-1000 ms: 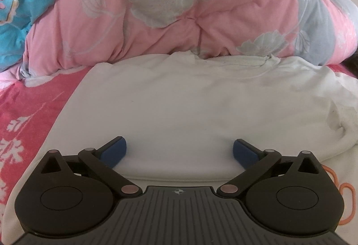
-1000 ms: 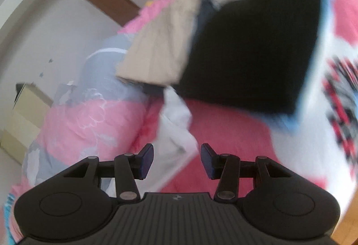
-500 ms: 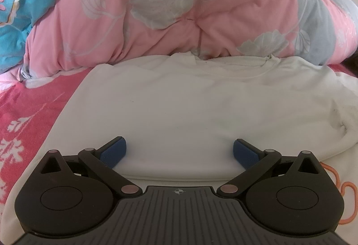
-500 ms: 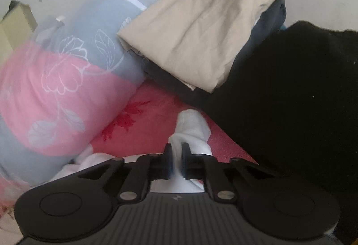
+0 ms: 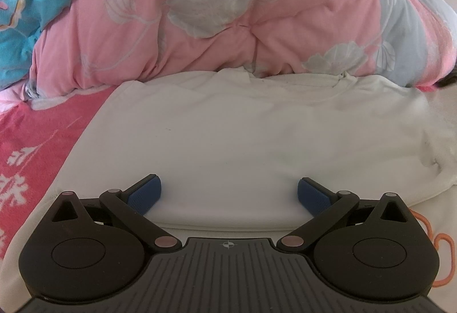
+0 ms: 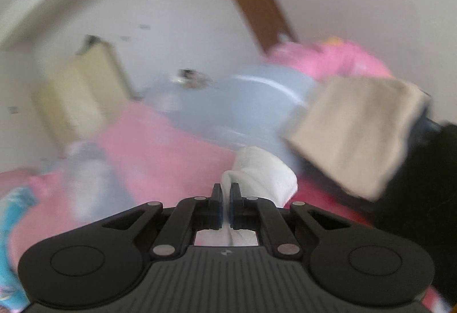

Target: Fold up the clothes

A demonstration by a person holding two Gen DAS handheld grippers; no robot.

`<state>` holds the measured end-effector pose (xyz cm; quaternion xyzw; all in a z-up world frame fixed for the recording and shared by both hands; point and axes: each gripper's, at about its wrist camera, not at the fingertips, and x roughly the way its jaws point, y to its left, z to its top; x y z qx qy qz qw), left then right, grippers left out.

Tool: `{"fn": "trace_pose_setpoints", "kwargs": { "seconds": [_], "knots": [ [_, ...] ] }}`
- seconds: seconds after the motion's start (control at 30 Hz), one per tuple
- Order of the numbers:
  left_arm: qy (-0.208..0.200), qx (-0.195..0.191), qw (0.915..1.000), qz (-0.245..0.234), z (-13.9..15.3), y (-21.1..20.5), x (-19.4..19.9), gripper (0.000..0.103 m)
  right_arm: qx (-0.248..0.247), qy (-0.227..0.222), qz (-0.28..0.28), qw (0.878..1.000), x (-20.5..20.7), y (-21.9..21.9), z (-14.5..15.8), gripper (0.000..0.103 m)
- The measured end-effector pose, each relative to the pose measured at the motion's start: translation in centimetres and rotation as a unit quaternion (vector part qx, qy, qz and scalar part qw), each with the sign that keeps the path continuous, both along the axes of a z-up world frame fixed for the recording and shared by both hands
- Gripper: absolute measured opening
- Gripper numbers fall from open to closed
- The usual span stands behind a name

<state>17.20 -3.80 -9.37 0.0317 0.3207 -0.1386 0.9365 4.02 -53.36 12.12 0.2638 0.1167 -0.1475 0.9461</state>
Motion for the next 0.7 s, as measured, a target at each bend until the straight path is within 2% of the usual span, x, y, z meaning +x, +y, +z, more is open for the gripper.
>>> {"fn": "trace_pose_setpoints", "kwargs": {
  "seconds": [0.13, 0.27, 0.4, 0.47, 0.53, 0.6, 0.7],
  "knots": [
    [0.0, -0.002, 1.0, 0.0, 0.0, 0.1, 0.0, 0.103, -0.02, -0.04, 0.073, 0.996, 1.6, 6.1, 4.3, 0.004],
    [0.0, -0.007, 1.0, -0.001, 0.0, 0.2, 0.1, 0.103, -0.028, -0.047, 0.147, 0.988, 4.0, 12.6, 6.0, 0.004],
    [0.001, -0.018, 0.9998, -0.001, 0.1, 0.5, 0.0, 0.103, -0.015, -0.024, 0.205, 0.978, 7.0, 19.0, 3.7, 0.005],
    [0.002, -0.023, 0.9997, -0.001, 0.2, 0.8, -0.1, 0.103, 0.006, -0.006, 0.247, 0.969, 8.3, 21.9, 1.0, 0.007],
    [0.001, -0.031, 0.9995, -0.001, 0.4, 1.1, -0.5, 0.103, 0.032, 0.02, 0.288, 0.957, 9.0, 24.5, -2.0, 0.015],
    [0.001, -0.039, 0.9992, -0.002, 0.6, 1.6, -0.9, 0.103, 0.029, 0.038, 0.315, 0.948, 8.8, 26.2, -4.2, 0.025],
    [0.004, -0.049, 0.9988, -0.004, 0.8, 2.3, -1.6, 0.103, 0.002, 0.036, 0.312, 0.95, 7.0, 26.4, -5.3, 0.028]
  ]
}}
